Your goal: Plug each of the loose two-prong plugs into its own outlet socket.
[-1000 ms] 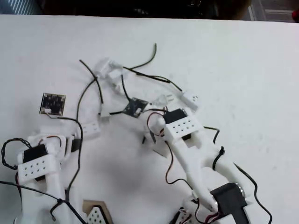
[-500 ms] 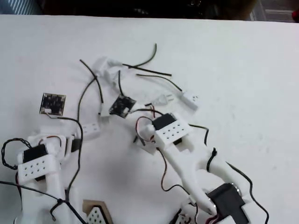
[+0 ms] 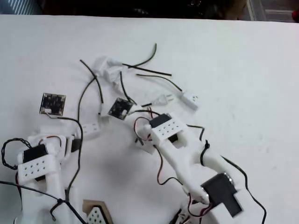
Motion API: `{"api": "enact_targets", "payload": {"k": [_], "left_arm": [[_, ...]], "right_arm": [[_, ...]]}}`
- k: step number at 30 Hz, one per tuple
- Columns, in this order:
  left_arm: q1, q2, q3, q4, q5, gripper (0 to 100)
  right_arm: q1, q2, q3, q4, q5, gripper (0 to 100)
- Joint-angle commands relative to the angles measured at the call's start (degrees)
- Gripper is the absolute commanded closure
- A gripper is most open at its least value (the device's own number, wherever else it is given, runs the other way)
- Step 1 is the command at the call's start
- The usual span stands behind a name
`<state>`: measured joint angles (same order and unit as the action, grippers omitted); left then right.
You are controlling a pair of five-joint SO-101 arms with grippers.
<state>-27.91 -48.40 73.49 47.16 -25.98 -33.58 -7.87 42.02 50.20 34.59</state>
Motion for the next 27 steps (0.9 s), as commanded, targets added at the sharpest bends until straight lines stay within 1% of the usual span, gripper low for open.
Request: {"api": "enact_targets", "payload": {"k": [1,2,5,10,13,14,17,19,27], "left_arm": [[-0.5,-1.0,-0.3,-1.1,-0.2,66],[-0.5,-1.0,-0.3,-1.1,-0.2,66],[-0.5,-1.0,-0.3,-1.1,-0.2,66],[-0.5,-1.4,0.4,-1.5,-0.2,66],[-0.5,-1.4,1.2,-3.4,-0.2,66],[-0.5,-1.4,1.2,-3.4,-0.2,66],[-0.5,-1.4,1.2,-3.4,-0.2,66],[-0.5,-1.4,1.2,-3.4,-0.2,66],[-0.4,-1.4,1.2,-3.4,-0.2,66]], "right_arm": [[-0.1,-6.3,-0.3,0.6,3.0,96.1],[-0.1,-7.6,-0.4,1.3,3.0,98.0],[0.6,-11.7,-0.4,2.9,3.0,97.6],[5.2,-17.0,-0.8,2.8,3.5,98.0],[9.5,-18.2,-0.8,-1.7,3.9,98.0],[10.9,-18.1,-0.8,-3.6,5.1,98.0],[15.3,-16.4,-0.9,-9.5,9.7,98.0],[17.6,-14.4,-2.2,-12.5,11.3,98.0],[25.9,2.5,-20.3,-13.2,12.0,98.0]]}}
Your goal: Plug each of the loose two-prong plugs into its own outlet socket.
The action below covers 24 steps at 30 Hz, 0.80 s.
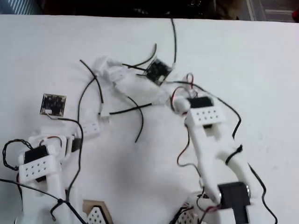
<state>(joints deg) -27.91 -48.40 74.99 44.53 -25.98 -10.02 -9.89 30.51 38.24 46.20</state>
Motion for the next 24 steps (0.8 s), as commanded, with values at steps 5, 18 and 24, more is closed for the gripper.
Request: {"api": "enact_targets", "payload": {"k": [5,18,24], "left_arm": [[-0.4,-1.4,-0.3,-0.8,-0.2,66],[-0.3,-1.4,-0.3,-0.8,-0.2,66],[-0.3,-1.4,-0.3,-0.8,-0.2,66]], "right_arm": [[4.2,17.5,-21.9,-1.3,1.6,98.0],[8.9,38.4,-45.1,2.5,2.6,84.4],[9.5,38.3,-49.6,11.1,-3.3,75.2]]}}
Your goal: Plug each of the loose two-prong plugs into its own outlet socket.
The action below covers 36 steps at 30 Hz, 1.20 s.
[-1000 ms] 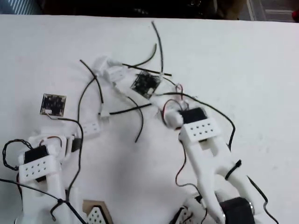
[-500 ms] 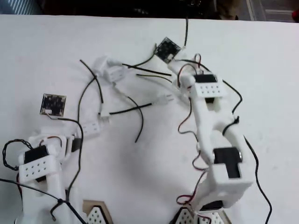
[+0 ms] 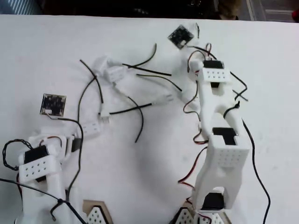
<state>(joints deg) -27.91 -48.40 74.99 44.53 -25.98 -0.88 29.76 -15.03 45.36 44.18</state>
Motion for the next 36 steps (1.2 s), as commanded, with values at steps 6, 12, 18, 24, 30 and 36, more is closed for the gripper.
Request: {"api": "enact_targets", "payload": {"k": [6,12,18,24,30,36], "left_arm": [[-0.3,-1.4,-0.3,-0.8,-0.2,66],[-0.3,-1.4,-0.3,-0.8,-0.2,66],[-0.3,-1.4,-0.3,-0.8,-0.2,66],[-0.3,-1.4,-0.3,-0.8,-0.2,66],[-0.3,-1.4,-0.2,-0.8,-0.2,66],[-0.3,-1.4,-0.2,-0.8,-0.2,66]], "right_arm": [[0.5,-1.4,-7.7,13.7,-1.3,75.2],[-0.2,-1.4,-8.5,24.9,-1.3,75.2],[-1.0,-1.4,-8.4,33.4,-1.3,75.2],[-2.7,0.1,-7.3,36.4,-1.3,74.9],[-2.8,6.4,-7.2,34.6,-1.4,74.9],[-2.7,9.7,-7.2,33.1,-1.4,75.7]]}}
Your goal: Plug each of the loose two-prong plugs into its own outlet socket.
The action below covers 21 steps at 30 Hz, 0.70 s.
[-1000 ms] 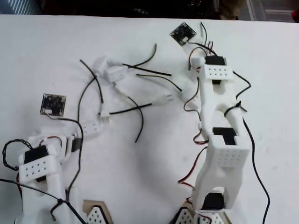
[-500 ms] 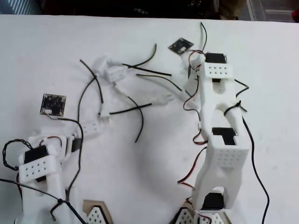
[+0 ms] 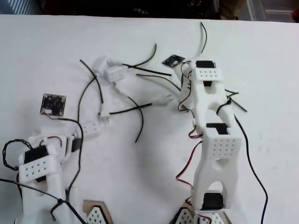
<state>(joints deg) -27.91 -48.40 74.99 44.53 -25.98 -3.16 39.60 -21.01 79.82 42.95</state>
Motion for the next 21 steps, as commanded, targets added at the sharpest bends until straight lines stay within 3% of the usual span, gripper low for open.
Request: {"api": "enact_targets", "payload": {"k": [1,5,21], "left_arm": [[-0.3,-1.4,-0.2,-0.8,-0.2,66],[-0.3,-1.4,-0.2,-0.8,-0.2,66],[-0.3,-1.4,-0.2,-1.0,-0.2,66]], "right_arm": [[-0.4,-0.1,-1.2,-1.8,-0.2,77.9],[-0.5,-1.6,-2.6,-3.4,-0.1,98.3],[-2.9,-27.7,-2.0,18.8,-0.3,98.1]]}}
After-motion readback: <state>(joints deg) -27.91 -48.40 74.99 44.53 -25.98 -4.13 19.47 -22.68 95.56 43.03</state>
